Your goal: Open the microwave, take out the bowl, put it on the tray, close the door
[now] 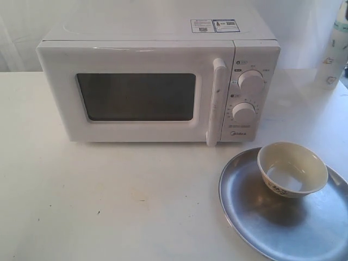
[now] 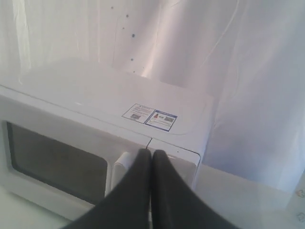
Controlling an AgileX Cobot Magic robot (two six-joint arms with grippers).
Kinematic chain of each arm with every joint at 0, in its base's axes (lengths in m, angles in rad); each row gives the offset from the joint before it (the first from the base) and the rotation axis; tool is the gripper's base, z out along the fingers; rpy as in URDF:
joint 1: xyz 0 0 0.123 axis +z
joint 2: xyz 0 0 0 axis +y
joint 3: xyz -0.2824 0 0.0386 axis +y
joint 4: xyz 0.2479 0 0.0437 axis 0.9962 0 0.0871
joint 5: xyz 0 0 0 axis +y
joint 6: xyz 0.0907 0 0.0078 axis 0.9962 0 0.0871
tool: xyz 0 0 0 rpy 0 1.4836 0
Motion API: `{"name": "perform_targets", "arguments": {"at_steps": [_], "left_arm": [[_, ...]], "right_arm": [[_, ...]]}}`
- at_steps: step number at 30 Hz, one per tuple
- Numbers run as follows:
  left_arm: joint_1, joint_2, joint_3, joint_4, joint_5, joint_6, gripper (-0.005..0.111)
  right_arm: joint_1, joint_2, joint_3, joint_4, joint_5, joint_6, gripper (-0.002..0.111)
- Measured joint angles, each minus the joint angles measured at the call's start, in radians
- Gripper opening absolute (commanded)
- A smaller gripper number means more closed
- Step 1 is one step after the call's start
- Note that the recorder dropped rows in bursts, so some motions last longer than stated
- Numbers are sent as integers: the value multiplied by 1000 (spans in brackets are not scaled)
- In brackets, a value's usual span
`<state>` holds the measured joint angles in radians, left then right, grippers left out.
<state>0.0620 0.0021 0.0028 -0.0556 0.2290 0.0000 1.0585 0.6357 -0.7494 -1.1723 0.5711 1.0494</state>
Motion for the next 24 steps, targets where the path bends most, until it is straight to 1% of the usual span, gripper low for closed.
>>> {"name": "perform_targets", "arguments": {"at_steps": [3, 5, 9, 10, 12, 13, 17, 20, 22, 24], "left_arm": [[0, 0, 0, 0, 0, 0, 0], [0, 0, 0, 0, 0, 0, 0], [0, 0, 0, 0, 0, 0, 0], [0, 0, 0, 0, 0, 0, 0], [0, 0, 0, 0, 0, 0, 0], [0, 0, 0, 0, 0, 0, 0], [0, 0, 0, 0, 0, 0, 0], [0, 0, 0, 0, 0, 0, 0], [0, 0, 0, 0, 0, 0, 0], [0, 0, 0, 0, 0, 0, 0]], "right_arm": [[-37, -73, 49, -24, -19, 104, 0], [-106, -112, 84, -35, -65, 174, 0], [-292, -157, 146, -39, -217, 257, 0], [-355, -165, 166, -39, -280, 274, 0], [-436, -176, 195, -39, -383, 295, 0], [-494, -185, 212, -39, -454, 306, 0], [-665, -240, 288, -31, -633, 350, 0], [-789, -312, 329, -7, -677, 363, 0], [-838, -362, 343, 6, -686, 365, 0], [-864, -411, 364, 10, -695, 368, 0]]}}
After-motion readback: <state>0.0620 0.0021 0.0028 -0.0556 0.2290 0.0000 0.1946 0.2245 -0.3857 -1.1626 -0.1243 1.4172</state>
